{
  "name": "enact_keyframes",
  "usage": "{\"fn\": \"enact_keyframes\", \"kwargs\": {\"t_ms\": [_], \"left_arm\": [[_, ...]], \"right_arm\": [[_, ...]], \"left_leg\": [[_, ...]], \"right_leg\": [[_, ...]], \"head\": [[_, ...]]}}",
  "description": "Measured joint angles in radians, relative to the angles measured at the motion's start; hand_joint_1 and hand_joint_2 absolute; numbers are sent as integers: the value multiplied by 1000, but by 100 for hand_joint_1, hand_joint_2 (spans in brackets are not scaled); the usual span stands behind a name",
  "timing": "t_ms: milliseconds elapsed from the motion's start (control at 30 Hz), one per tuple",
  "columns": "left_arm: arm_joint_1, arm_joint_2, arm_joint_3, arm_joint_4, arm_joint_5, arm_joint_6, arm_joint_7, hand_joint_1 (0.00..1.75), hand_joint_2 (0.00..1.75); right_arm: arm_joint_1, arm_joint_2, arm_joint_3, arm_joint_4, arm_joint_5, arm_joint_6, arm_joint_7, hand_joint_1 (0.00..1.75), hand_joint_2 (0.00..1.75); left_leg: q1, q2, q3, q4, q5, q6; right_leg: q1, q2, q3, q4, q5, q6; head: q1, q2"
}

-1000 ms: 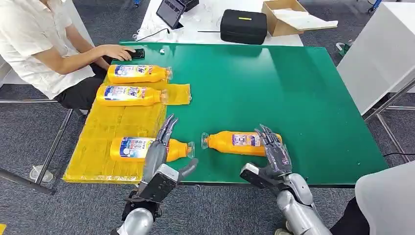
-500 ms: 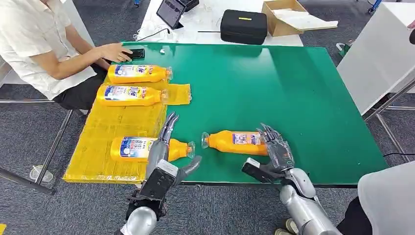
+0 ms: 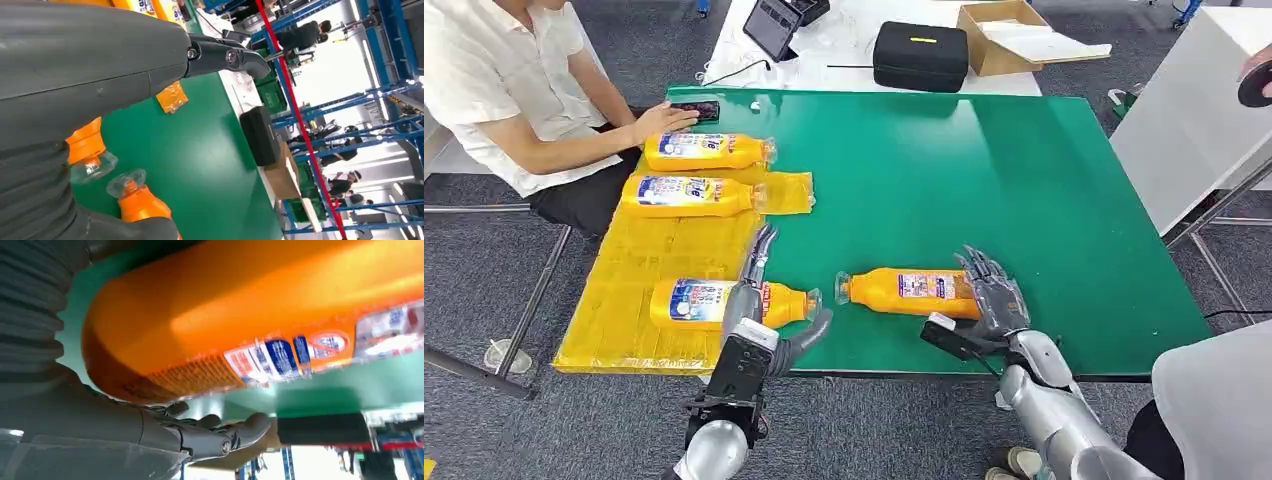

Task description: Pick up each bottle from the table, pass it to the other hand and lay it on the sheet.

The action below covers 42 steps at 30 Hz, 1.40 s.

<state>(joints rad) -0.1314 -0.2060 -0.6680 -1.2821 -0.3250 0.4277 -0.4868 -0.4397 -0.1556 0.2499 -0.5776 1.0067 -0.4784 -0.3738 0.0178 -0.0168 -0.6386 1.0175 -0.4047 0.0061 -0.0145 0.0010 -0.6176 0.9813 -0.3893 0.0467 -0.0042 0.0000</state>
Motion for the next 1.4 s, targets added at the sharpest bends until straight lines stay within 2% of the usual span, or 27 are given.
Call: {"fn": "enact_keyframes", "kwargs": {"t_ms": [167, 600, 933, 1167, 1300, 1400], "left_arm": [[-7, 0, 0, 5, 4, 8, -12, 0, 175], [-12, 0, 0, 10, 13, 12, -13, 0, 175], [-22, -2, 0, 21, 39, 18, -38, 0, 175], [-17, -14, 3, 24, 218, 15, -101, 0, 175], [-6, -17, 7, 27, 400, -50, -103, 0, 175], [2, -17, 9, 33, 449, -40, -108, 0, 175]], "right_arm": [[-28, -6, 8, 38, -1, 55, -7, 175, 175], [-58, -14, 19, 73, -3, 65, -10, 175, 175], [-94, -18, 24, 113, -31, 176, -27, 175, 175], [-67, -5, -36, 116, -261, 260, -214, 175, 175], [-17, 23, -95, 74, -391, 303, -274, 175, 175], [37, 44, -123, 7, -472, 325, -297, 175, 175]], "left_leg": [[0, 1, 1, 0, 0, 0], [0, 1, 3, 0, 1, 1], [0, 2, 6, 0, 0, 1], [0, 2, 6, 0, 0, 1], [0, 2, 6, 0, 0, 0], [0, 2, 5, 0, 0, 0]], "right_leg": [[0, 0, 1, 0, 2, -2], [0, 0, 2, 0, 1, -2], [0, 0, 4, 0, 2, -2], [0, 1, 5, 0, 2, -2], [1, 2, 5, 0, 2, -2], [1, 2, 4, 0, 2, -2]], "head": [[0, 0], [0, 0], [0, 0], [0, 0], [0, 0], [0, 0]]}}
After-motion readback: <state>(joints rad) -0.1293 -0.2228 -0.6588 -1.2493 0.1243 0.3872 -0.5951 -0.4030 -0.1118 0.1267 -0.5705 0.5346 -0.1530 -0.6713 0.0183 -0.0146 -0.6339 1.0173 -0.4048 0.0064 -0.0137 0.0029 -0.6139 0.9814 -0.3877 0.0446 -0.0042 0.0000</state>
